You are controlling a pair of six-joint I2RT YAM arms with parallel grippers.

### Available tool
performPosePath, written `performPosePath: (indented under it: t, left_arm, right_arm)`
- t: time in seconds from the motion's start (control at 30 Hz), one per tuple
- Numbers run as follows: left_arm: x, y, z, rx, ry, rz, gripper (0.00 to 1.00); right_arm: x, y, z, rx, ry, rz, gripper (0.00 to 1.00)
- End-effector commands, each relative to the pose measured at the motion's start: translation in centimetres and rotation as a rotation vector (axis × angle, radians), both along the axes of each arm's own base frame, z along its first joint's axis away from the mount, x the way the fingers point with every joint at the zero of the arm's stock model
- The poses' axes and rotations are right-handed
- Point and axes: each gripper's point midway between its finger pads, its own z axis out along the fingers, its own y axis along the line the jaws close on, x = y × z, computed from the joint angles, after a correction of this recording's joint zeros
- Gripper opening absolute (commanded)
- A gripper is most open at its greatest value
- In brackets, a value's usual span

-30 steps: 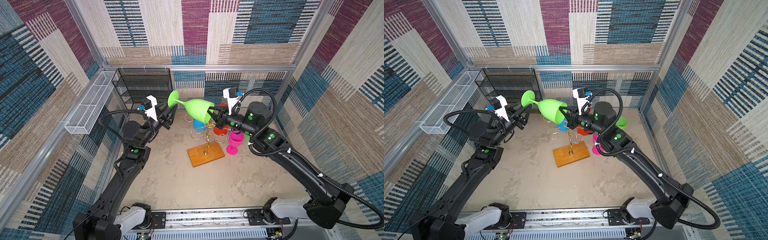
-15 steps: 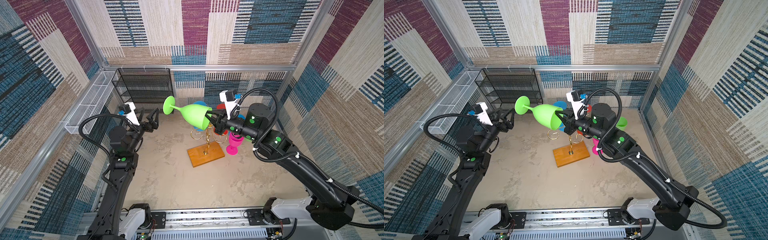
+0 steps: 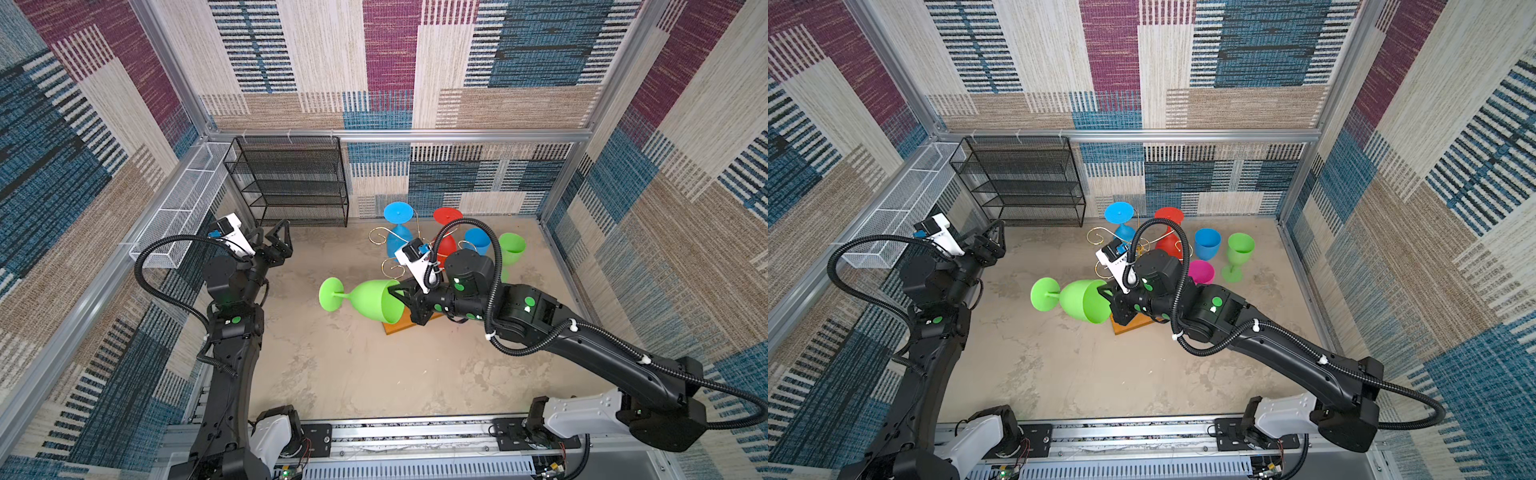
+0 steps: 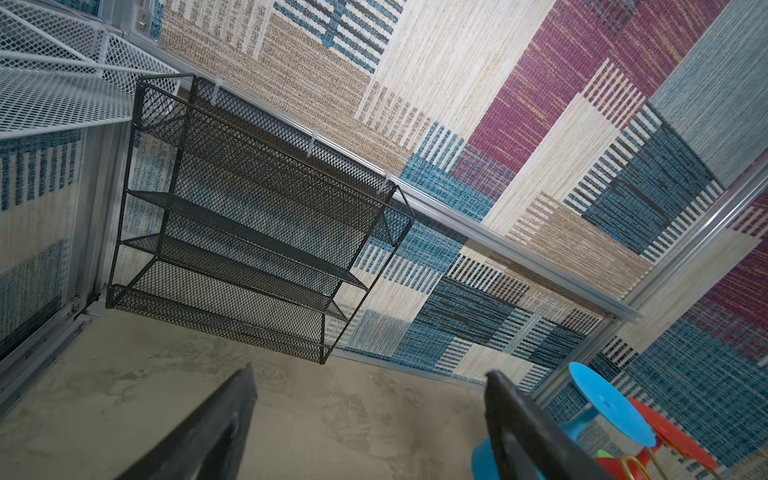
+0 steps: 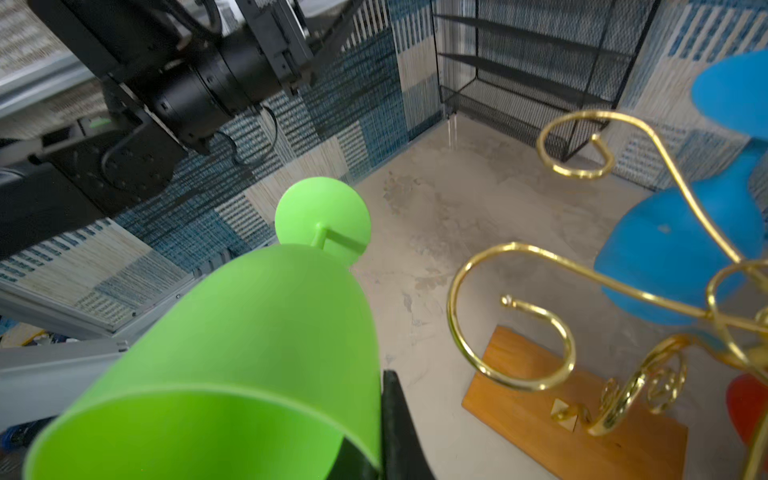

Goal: Take the wine glass off the wine glass rack
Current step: 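Carry the green glass toward the robot and lower it with the right gripper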

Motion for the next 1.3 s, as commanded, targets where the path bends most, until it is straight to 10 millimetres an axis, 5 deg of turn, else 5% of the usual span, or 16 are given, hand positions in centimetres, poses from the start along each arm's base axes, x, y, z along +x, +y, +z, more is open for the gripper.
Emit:
performPosePath:
  t: [0.0, 0.27, 0.5, 0.67, 0.8, 1.07, 1.27]
  left_arm:
    - [0.0, 0.4, 0.2, 0.017, -0.025, 0.018, 0.88]
    - [0.5, 0.4, -0.7, 0.042, -0.006, 0.006, 0.87]
    - [0.9, 0.7, -1.8, 0.036, 0.029, 0.010, 0.85]
    - [1.2, 0.6, -2.3, 0.011, 0.043, -0.008, 0.84]
    - [1.3, 0.6, -2.4, 0.008, 0.045, -0.009, 0.83]
    - [1.1, 0.5, -2.7, 0.009, 0.051, -0.015, 0.83]
    - [1.1, 0.4, -2.8, 0.021, 0.054, -0.015, 0.82]
  right_arm:
    - [-0.8, -1.6, -3.1, -0.071, 0.092, -0.050, 0.00]
    - [-3.0, -7.0, -10.6, -0.297, 0.336, -0.206, 0.00]
    - [-5.0, -12.3, -14.8, -0.442, 0.514, -0.400, 0.00]
    - [-5.1, -15.9, -15.8, -0.521, 0.548, -0.567, 0.00]
    - [-5.2, -16.1, -15.7, -0.485, 0.556, -0.573, 0.00]
    - [-5.2, -20.2, -16.9, -0.538, 0.606, -0.707, 0.00]
    - [-4.1, -20.6, -16.8, -0.547, 0.604, -0.752, 0.00]
